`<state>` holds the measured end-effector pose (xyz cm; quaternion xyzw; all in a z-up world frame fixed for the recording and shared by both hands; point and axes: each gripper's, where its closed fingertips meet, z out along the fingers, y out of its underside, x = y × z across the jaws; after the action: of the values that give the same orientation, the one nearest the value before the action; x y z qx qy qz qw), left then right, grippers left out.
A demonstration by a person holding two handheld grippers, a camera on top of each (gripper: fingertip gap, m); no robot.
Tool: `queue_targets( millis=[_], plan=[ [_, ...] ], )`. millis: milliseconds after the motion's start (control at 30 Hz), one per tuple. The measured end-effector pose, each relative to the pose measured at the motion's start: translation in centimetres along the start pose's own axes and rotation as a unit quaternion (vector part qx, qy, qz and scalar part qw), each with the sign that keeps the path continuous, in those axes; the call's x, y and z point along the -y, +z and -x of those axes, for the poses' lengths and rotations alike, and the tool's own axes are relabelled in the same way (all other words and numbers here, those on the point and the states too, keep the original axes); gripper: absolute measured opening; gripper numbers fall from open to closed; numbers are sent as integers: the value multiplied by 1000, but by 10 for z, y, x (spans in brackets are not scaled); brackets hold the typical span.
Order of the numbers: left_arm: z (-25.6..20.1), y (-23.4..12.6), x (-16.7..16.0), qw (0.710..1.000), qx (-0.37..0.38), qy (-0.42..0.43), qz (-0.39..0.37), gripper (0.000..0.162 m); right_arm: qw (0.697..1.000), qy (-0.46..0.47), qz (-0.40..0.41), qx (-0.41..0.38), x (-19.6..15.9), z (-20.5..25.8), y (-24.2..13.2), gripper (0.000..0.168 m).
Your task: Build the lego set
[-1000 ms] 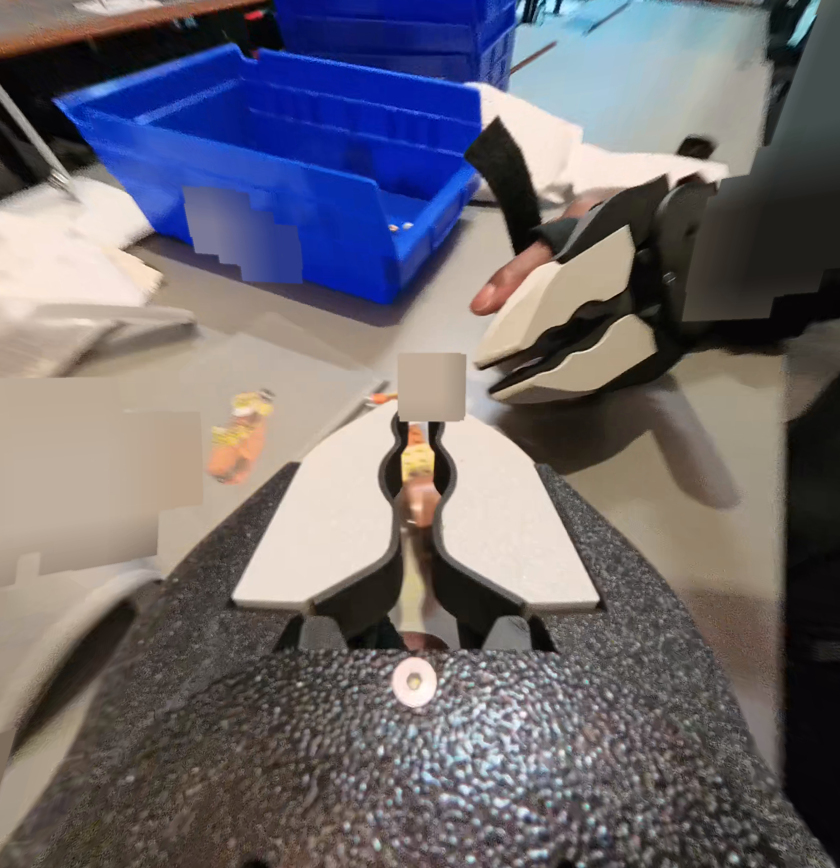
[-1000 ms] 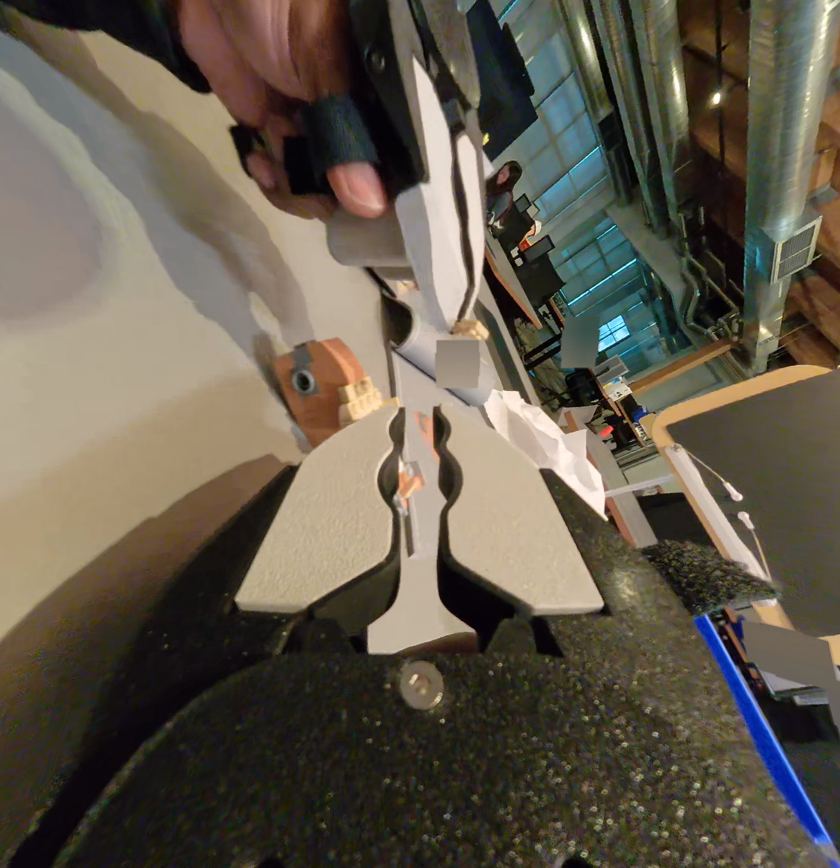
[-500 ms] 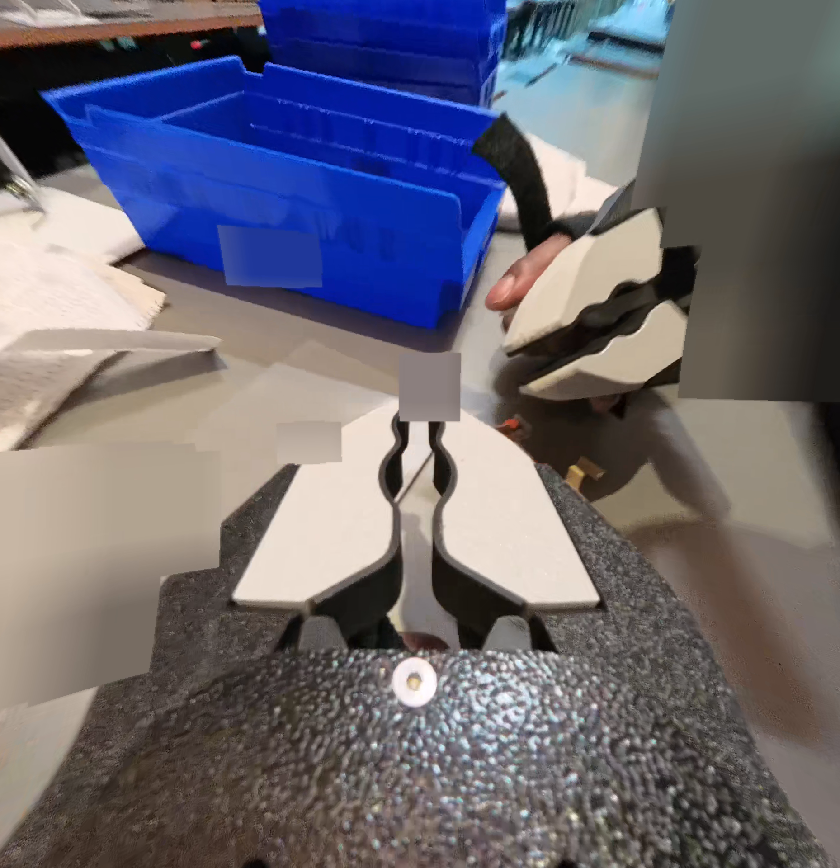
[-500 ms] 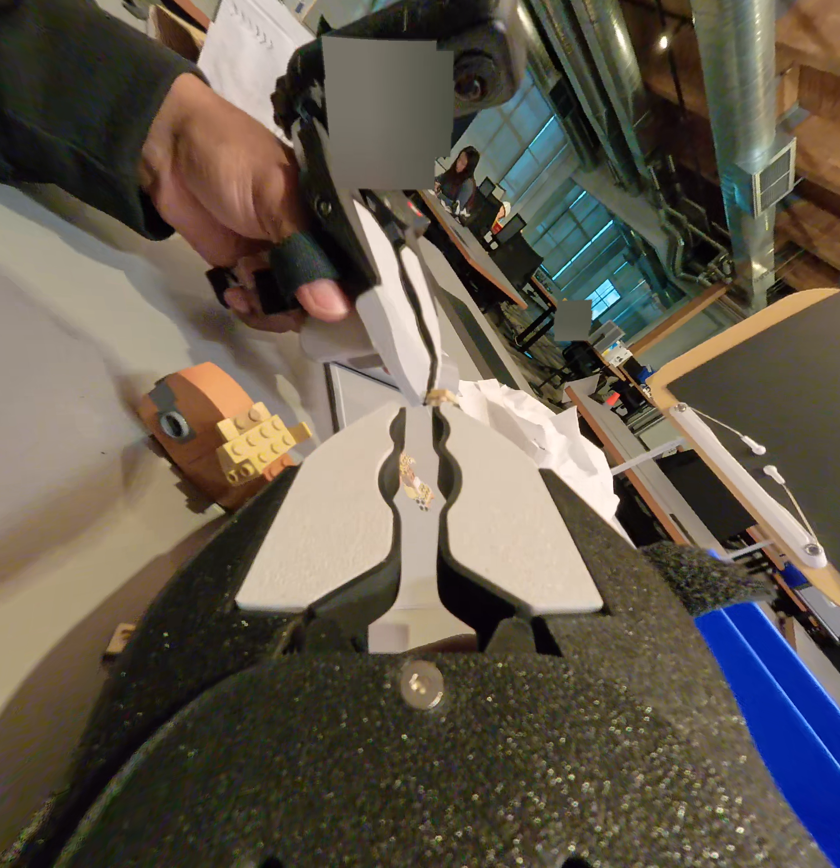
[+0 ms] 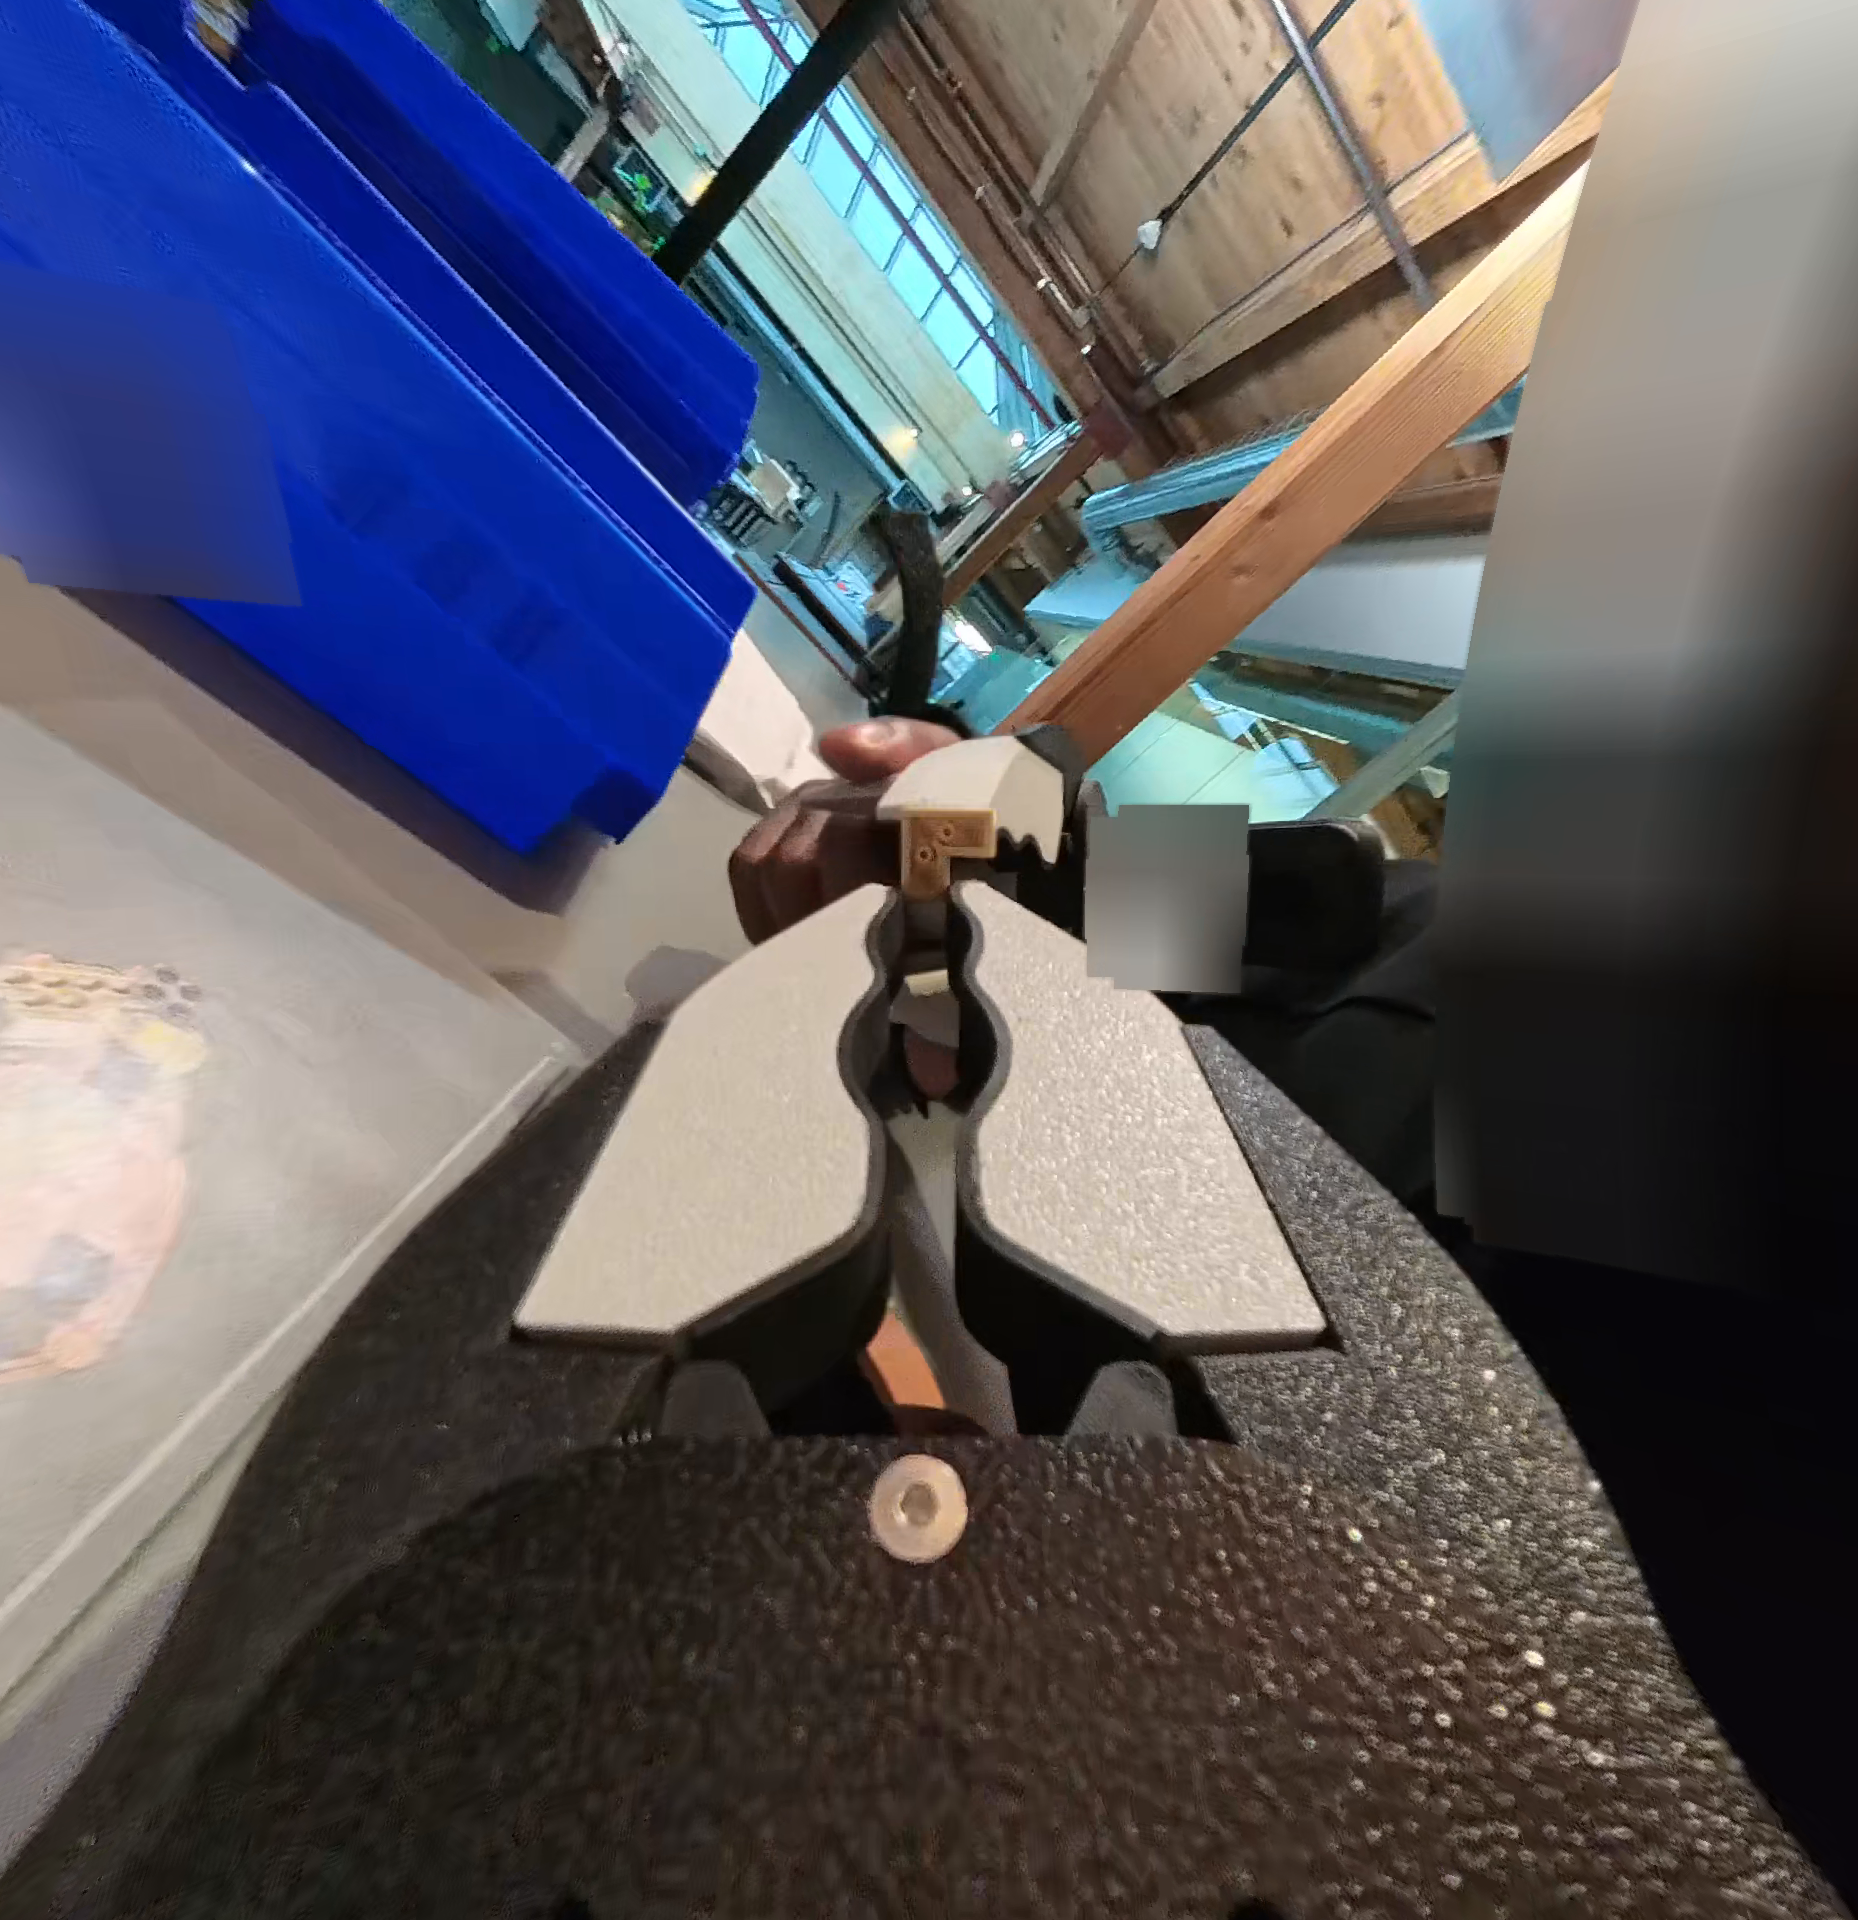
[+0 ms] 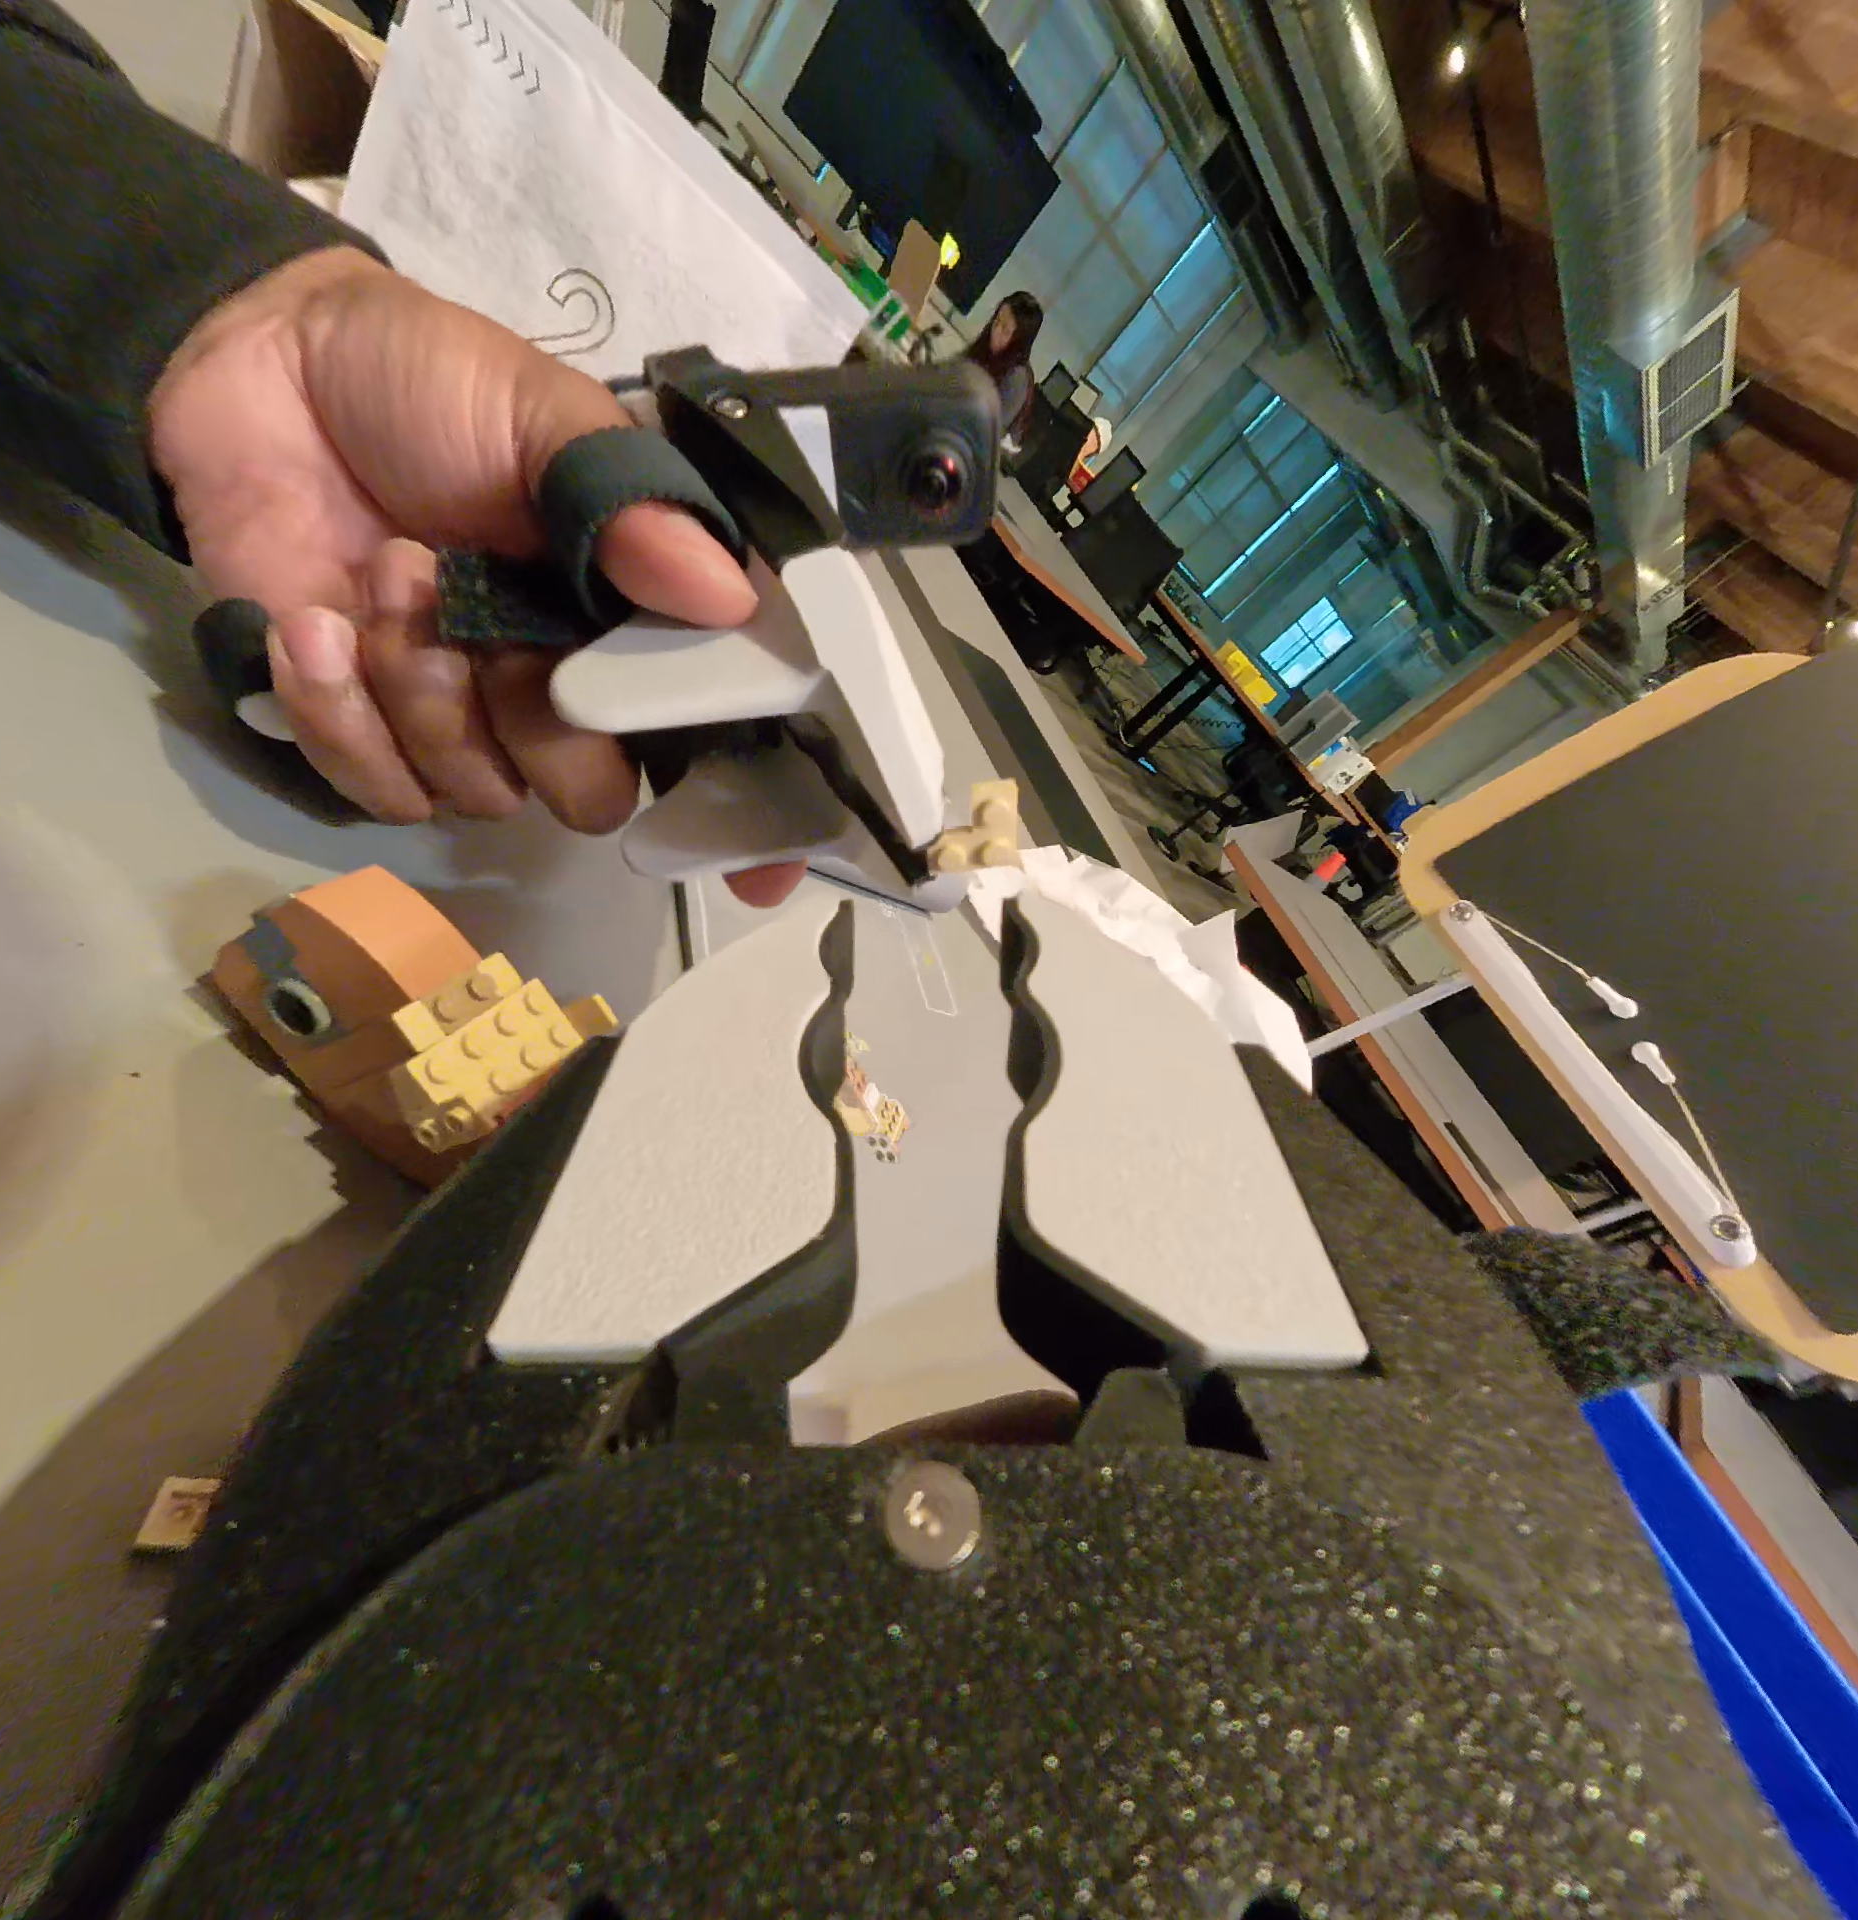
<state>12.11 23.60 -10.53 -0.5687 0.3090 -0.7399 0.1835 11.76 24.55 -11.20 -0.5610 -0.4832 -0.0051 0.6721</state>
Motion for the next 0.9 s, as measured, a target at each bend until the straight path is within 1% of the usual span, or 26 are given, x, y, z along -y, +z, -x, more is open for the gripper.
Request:
queue_targets(
  millis=[167,267,500,767,833,900],
  plan=[
    [-6,7,-6,999,-34,-36,8,6,1000,-20,-8,-2,4,-1,-1,38],
    [-10,10,-12,997,-48,-47,23,7,999,-38,-10,-3,4,0,-3,40],
    [-12,12,-17,996,-57,-60,37,7,997,-72,-20,4,8,5,-5,28],
    [-12,13,-24,996,-46,-51,63,7,996,-82,-14,42,6,12,-7,24],
    [-12,13,-26,996,-40,-41,74,9,995,-85,-10,53,6,14,-8,23],
    [-14,13,-27,996,-36,-28,82,13,994,-86,-8,63,5,16,-9,19]
  ],
)
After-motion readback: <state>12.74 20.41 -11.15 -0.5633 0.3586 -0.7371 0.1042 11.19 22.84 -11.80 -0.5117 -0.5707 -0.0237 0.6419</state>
